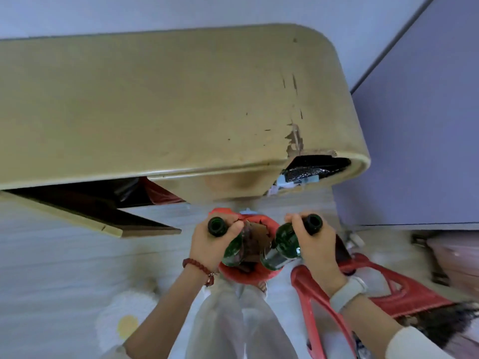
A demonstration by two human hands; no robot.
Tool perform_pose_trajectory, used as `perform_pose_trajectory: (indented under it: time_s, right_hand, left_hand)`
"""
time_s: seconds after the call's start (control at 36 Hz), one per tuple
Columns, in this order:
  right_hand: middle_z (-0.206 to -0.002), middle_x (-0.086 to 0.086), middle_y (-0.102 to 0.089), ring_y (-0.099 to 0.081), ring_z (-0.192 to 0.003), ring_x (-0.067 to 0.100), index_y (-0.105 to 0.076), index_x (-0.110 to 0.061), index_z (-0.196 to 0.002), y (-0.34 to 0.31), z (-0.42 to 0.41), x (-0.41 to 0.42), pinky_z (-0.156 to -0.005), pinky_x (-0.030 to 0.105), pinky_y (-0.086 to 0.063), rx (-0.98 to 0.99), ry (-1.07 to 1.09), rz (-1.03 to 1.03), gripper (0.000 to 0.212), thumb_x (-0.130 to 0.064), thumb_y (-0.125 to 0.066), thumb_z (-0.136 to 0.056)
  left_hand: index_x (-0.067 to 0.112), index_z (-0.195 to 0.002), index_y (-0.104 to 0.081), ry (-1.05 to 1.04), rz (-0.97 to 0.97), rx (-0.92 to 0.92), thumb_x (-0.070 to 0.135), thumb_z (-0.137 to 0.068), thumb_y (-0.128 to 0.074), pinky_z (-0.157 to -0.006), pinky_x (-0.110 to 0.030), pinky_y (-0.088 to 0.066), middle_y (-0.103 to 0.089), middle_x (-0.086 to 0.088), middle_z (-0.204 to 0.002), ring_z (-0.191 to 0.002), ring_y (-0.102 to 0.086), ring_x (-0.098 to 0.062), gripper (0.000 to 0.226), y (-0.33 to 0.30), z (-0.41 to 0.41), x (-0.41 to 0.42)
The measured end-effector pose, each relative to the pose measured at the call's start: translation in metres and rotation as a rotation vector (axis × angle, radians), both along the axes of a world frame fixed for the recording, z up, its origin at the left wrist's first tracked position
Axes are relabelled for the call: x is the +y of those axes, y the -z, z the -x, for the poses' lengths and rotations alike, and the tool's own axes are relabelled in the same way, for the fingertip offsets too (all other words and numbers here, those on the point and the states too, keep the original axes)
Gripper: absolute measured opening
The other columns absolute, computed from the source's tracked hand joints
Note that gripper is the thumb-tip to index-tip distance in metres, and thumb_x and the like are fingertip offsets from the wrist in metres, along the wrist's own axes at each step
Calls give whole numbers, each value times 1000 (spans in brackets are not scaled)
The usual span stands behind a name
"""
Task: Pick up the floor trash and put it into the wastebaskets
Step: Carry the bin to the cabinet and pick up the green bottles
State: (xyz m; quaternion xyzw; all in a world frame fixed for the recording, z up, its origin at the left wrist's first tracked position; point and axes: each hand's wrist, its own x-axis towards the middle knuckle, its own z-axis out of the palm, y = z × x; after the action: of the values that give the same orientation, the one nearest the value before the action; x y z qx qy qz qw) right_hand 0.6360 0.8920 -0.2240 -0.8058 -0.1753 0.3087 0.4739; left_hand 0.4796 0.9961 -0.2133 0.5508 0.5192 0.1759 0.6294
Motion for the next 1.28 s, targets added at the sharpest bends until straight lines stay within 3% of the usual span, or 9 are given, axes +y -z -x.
perform_pose_trajectory:
  time_s: [0.22, 0.39, 0.5, 0.64, 0.75, 0.86, 0.97, 1.14, 1.28]
  right_hand:
    - [-81, -6, -66, -58, -73, -15, -63, -21, -76, 179, 17, -22, -70, 2, -43, 77, 163, 88, 19, -3, -63, -84]
    - [-113, 4, -62, -55, -113, 17, -64, -13, -95, 281, 31, -33, -101, 25, -39, 52, -47, 183, 15, -5, -66, -82]
    - [-129, 5, -57, -49, -125, 21, -62, -14, -108, 323, 33, -36, -106, 35, -38, 12, -246, 331, 23, -18, -64, -85]
    - [-119, 1, -63, -58, -110, 23, -56, -19, -120, 346, 31, -33, -89, 28, -43, -5, -404, 547, 34, -29, -59, -88]
    - [-122, 6, -60, -56, -113, 25, -54, -15, -124, 351, 34, -28, -93, 31, -43, -6, -397, 573, 39, -23, -62, -86]
    - [-129, 7, -53, -50, -119, 27, -49, -14, -129, 348, 33, -34, -97, 35, -42, -73, -460, 613, 42, -20, -58, -88]
    - [-130, 3, -51, -46, -122, 23, -48, -18, -131, 341, 34, -51, -94, 34, -42, -160, -538, 635, 42, -21, -55, -89]
    - [-108, 9, -63, -54, -100, 26, -60, -10, -113, 344, 33, -86, -86, 32, -44, -364, -490, 567, 44, -26, -43, -75]
    - [-127, 20, -45, -42, -118, 37, -40, -6, -136, 350, 32, -101, -102, 43, -34, -155, -243, 661, 52, -6, -54, -86]
  left_hand:
    - [30, -64, -63, -33, 23, 175, 15, -71, -77, -106, -39, -36, -66, 7, -106, -120, -52, -19, 22, 190, -5, -38]
    - [19, -84, -65, 45, -29, 300, 14, -74, -75, -106, -22, -29, -58, 12, -113, -127, -45, -16, 15, 278, -10, -47]
    - [16, -85, -67, 61, -155, 323, 16, -75, -73, -102, -28, -38, -60, 20, -94, -107, -55, -7, 11, 296, -23, -43]
    - [16, -81, -67, 158, -149, 386, 17, -76, -72, -81, -12, -36, -66, 3, -99, -100, -61, -16, 8, 291, -26, -34]
    - [21, -80, -68, 197, -126, 385, 17, -74, -74, -95, -15, -36, -57, 26, -94, -121, -51, -13, 10, 279, -6, -37]
    - [33, -75, -67, 204, -119, 393, 18, -70, -78, -100, -28, -42, -62, 16, -102, -117, -56, -17, 19, 276, 12, -43]
    - [16, -95, -69, 260, -92, 448, 21, -69, -79, -97, -13, -31, -63, 7, -115, -127, -46, -14, 28, 289, 17, -52]
    - [13, -104, -68, 362, -109, 475, 21, -71, -77, -103, -17, -26, -58, 2, -127, -134, -36, -14, 35, 335, 7, -55]
    - [17, -112, -64, 579, -202, 576, 34, -76, -72, -104, -15, -21, -56, 5, -130, -136, -32, -13, 40, 368, 7, -61]
